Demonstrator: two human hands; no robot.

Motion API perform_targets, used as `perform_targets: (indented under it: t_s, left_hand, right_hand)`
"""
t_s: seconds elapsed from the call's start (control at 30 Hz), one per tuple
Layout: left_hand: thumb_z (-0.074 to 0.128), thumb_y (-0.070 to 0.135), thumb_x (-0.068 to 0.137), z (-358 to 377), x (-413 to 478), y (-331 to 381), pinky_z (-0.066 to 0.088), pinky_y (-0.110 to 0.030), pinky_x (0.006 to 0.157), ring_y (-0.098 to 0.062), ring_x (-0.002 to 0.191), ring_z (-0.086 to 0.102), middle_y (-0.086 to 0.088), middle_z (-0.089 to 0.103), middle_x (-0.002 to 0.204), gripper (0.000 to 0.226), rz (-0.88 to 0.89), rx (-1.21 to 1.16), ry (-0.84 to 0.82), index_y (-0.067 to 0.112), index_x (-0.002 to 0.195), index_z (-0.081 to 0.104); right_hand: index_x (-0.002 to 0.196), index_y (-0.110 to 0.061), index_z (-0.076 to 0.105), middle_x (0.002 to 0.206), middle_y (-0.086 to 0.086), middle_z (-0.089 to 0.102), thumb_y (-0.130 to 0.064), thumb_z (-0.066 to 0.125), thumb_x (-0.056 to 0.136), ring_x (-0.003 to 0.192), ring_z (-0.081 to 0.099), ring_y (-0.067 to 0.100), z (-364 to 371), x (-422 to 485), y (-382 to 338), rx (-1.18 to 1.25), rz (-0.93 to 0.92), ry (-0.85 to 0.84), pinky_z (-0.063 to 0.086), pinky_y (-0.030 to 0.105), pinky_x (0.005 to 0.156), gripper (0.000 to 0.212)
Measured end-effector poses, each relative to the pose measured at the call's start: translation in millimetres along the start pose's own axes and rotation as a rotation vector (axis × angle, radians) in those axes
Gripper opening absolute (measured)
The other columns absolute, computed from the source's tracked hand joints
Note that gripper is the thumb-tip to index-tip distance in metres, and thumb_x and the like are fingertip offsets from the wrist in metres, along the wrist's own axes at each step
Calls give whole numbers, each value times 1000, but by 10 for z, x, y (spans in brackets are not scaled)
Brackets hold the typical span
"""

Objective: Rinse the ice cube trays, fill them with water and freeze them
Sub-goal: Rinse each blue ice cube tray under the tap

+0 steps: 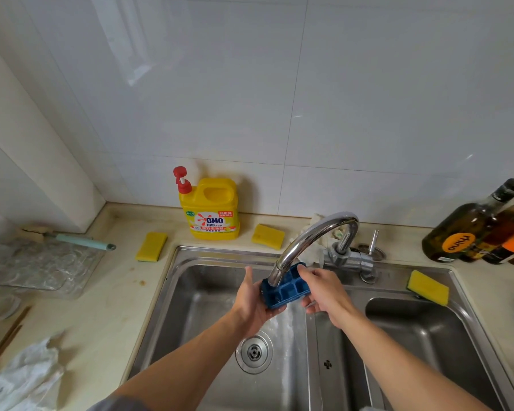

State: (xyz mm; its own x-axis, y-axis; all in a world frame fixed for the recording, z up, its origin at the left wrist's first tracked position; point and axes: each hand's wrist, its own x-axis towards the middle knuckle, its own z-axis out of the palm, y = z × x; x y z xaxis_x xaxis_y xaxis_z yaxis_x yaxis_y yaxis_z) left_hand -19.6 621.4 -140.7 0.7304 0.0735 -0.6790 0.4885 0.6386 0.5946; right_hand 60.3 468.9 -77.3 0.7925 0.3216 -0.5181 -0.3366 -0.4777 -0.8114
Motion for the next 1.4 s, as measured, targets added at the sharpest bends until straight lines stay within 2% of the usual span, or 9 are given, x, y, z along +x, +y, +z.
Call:
perform_targets:
  t_s: [0.2,0.4,0.57,0.67,0.83,1.0,1.13,1.27,1.4]
  left_hand:
    - [8,76,96,-44,-49,-1,56,-40,93,-33,118,65,-18,72,121,92,9,26,58,10,132,61]
    - [9,73,98,3,-51,86,58,-36,82,-33,112,67,-19,74,114,90,-2,62,49,8,126,65]
    - [15,71,100,42,-82,16,58,-41,86,-33,114,67,-17,72,120,84,0,66,81,10,126,65]
    - [18,71,100,50,-114,86,57,-44,90,-33,114,67,-16,73,118,82,40,75,89,12,122,70]
    - [19,73,98,47,-191,318,55,-38,75,-34,112,65,-15,71,117,81,92,121,109,16,118,72]
    - [27,72,98,-53,-298,488,57,-36,67,-30,107,67,-10,73,113,72,129,163,180,18,115,71]
    - [33,69,99,-189,-397,524,61,-38,66,-30,102,70,-11,74,109,65,150,188,248,17,109,72]
    - [40,63,101,-260,-474,503,64,-43,74,-29,99,72,-9,77,101,58,170,226,297,17,104,75]
    - [54,48,100,-250,-527,442,62,-37,65,-30,99,72,-12,76,104,41,180,237,299,13,108,73]
  right_hand:
    - [101,-9,67,84,12,69,-43,54,102,53,63,16,48,-33,-12,-1,16,-15,56,31,54,37]
    - [104,-12,66,91,13,71,-44,53,102,54,63,18,14,-64,-47,47,32,-21,56,32,56,35]
    - [105,-12,67,89,13,68,-49,51,101,60,63,19,-28,-104,41,16,65,-33,58,33,63,40]
    - [104,-16,66,91,14,69,-49,51,102,62,64,20,5,-126,81,21,84,-51,62,35,64,36]
    - [108,-14,68,99,18,71,-44,52,104,64,65,23,114,-85,45,141,97,-82,63,42,69,34]
    - [108,-8,71,102,21,72,-43,59,101,68,67,25,250,-37,-31,260,116,-99,60,35,62,37]
    - [109,-4,66,94,22,71,-39,59,102,65,66,29,383,-51,-19,248,158,-162,60,36,62,37]
    - [109,-6,64,94,22,71,-37,53,105,64,66,29,476,-56,0,214,182,-180,58,35,61,32]
    - [109,-5,64,89,20,72,-46,51,104,60,66,27,462,-44,39,190,193,-185,59,35,61,43]
